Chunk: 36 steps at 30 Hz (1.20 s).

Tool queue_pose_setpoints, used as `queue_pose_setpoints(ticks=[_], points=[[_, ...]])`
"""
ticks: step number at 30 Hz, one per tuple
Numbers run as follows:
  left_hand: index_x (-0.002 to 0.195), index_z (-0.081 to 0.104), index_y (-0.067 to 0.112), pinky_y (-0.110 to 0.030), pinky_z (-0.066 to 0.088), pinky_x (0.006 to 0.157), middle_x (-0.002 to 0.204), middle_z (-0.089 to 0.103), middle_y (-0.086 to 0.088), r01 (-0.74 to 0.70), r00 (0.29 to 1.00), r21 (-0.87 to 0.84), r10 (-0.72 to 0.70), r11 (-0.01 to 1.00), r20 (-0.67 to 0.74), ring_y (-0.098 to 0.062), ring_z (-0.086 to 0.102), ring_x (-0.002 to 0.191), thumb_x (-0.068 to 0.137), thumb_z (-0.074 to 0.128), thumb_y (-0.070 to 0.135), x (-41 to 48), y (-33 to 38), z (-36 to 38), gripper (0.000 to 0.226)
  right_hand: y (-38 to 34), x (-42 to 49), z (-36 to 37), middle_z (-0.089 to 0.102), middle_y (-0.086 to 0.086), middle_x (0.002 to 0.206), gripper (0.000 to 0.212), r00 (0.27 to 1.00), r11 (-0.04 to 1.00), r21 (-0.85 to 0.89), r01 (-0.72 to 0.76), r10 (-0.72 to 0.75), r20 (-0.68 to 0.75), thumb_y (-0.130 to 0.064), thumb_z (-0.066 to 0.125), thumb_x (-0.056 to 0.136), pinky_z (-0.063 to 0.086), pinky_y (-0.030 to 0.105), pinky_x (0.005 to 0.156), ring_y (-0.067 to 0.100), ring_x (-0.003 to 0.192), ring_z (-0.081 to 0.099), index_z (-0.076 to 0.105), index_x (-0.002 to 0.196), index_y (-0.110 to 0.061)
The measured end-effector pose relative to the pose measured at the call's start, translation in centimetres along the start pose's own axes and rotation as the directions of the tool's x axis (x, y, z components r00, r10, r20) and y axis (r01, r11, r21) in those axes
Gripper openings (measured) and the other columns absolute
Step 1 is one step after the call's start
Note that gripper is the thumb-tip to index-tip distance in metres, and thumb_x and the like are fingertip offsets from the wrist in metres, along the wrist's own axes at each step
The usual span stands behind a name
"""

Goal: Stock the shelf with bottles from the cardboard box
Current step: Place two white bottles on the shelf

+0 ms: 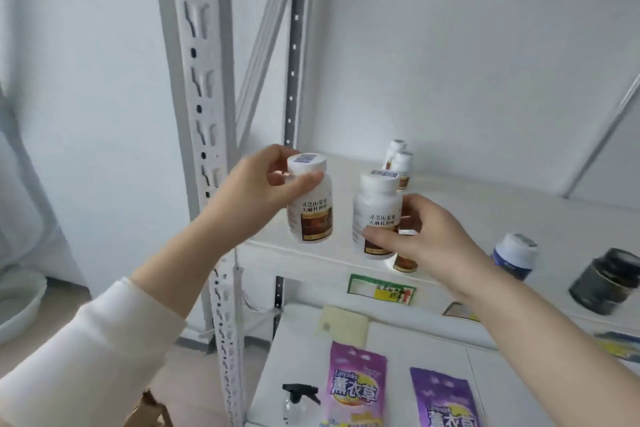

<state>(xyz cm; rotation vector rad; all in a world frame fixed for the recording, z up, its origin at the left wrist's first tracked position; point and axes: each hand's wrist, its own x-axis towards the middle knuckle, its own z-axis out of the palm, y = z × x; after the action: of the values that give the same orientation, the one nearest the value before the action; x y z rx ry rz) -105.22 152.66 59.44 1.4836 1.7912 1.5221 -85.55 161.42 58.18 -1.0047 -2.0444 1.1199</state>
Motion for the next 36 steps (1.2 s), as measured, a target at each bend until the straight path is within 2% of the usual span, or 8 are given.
queue_pose_setpoints(ticks=[6,8,11,13,18,23,31,36], points=[[0.104,0.054,0.027,-0.039,0.052,0.094,0.096,0.062,0.017,-0.006,0.996,0.023,0.004,1.000,0.085,-0.007,0.063,0.094,0.088,0.061,0.031,8.1,1.3,6.9,0.018,2.9,4.3,-7.4,0.064,-0.008,0.096,0.040,0.984,0.999,0.044,-0.031,0.038,-0.174,-0.027,0.077,0.073,0.043,0.017,0.066,0.003,0.083,0.060,0.057,0.106,-0.018],[0.100,0.055,0.035,-0.039,0.052,0.094,0.099,0.063,0.020,0.017,0.992,0.056,-0.024,0.998,0.122,-0.008,0.063,0.098,0.081,0.064,0.045,10.8,0.6,8.9,0.023,4.0,5.9,-8.3,0.063,-0.007,0.095,0.043,0.976,0.998,0.039,-0.045,0.052,-0.209,-0.027,0.077,0.072,0.042,0.016,0.064,0.002,0.080,0.059,0.056,0.108,-0.015],[0.101,0.054,0.033,-0.014,0.050,0.078,0.103,0.062,0.017,0.030,0.982,0.078,-0.045,0.996,0.186,-0.005,0.061,0.098,0.083,0.063,0.044,13.7,-0.6,11.9,0.022,5.9,7.9,-8.4,0.062,-0.004,0.100,0.048,0.969,0.997,-0.008,-0.079,0.075,-0.236,-0.026,0.079,0.071,0.043,0.018,0.066,0.009,0.084,0.060,0.055,0.110,-0.014],[0.114,0.055,0.022,-0.007,0.043,0.064,0.108,0.063,0.008,0.039,0.973,0.061,-0.052,0.997,0.224,-0.007,0.057,0.091,0.089,0.061,0.028,15.4,-1.6,13.9,0.026,7.2,8.8,-8.2,0.061,-0.005,0.101,0.048,0.968,0.994,-0.039,-0.105,0.093,-0.233,-0.026,0.080,0.070,0.043,0.019,0.068,0.011,0.090,0.060,0.054,0.108,-0.015],[0.109,0.057,0.019,-0.022,0.049,0.079,0.093,0.062,0.008,0.080,0.932,0.017,-0.080,0.997,0.352,-0.012,0.059,0.092,0.087,0.065,0.021,19.4,-4.8,17.2,0.023,9.7,11.1,-7.6,0.064,-0.004,0.101,0.045,0.970,0.977,-0.094,-0.192,0.174,-0.167,-0.025,0.083,0.066,0.048,0.025,0.079,0.014,0.094,0.062,0.055,0.101,-0.019],[0.112,0.058,0.019,-0.015,0.047,0.075,0.090,0.063,0.010,0.064,0.905,-0.018,-0.050,0.998,0.423,-0.007,0.058,0.083,0.087,0.066,0.016,21.4,-6.8,18.7,0.026,11.2,12.4,-6.2,0.063,-0.009,0.096,0.048,0.967,0.966,-0.105,-0.235,0.222,-0.125,-0.022,0.084,0.063,0.048,0.022,0.074,0.012,0.092,0.062,0.056,0.102,-0.020],[0.111,0.054,0.024,0.000,0.045,0.065,0.094,0.061,0.016,0.035,0.887,-0.001,-0.031,0.999,0.462,0.008,0.056,0.082,0.087,0.066,0.020,22.1,-8.0,19.3,0.027,11.7,12.4,-4.6,0.055,-0.018,0.088,0.048,0.959,0.957,-0.114,-0.267,0.251,-0.133,-0.022,0.084,0.063,0.046,0.016,0.068,0.013,0.089,0.064,0.049,0.096,-0.027],[0.125,0.051,0.018,-0.008,0.042,0.076,0.110,0.060,0.007,-0.001,0.883,0.030,-0.013,1.000,0.469,-0.007,0.056,0.095,0.089,0.063,0.026,21.7,-8.0,19.4,0.039,11.9,12.2,-4.3,0.059,-0.012,0.095,0.049,0.955,0.956,-0.093,-0.277,0.264,-0.134,-0.021,0.083,0.065,0.048,0.023,0.081,0.015,0.096,0.063,0.048,0.099,-0.027]])
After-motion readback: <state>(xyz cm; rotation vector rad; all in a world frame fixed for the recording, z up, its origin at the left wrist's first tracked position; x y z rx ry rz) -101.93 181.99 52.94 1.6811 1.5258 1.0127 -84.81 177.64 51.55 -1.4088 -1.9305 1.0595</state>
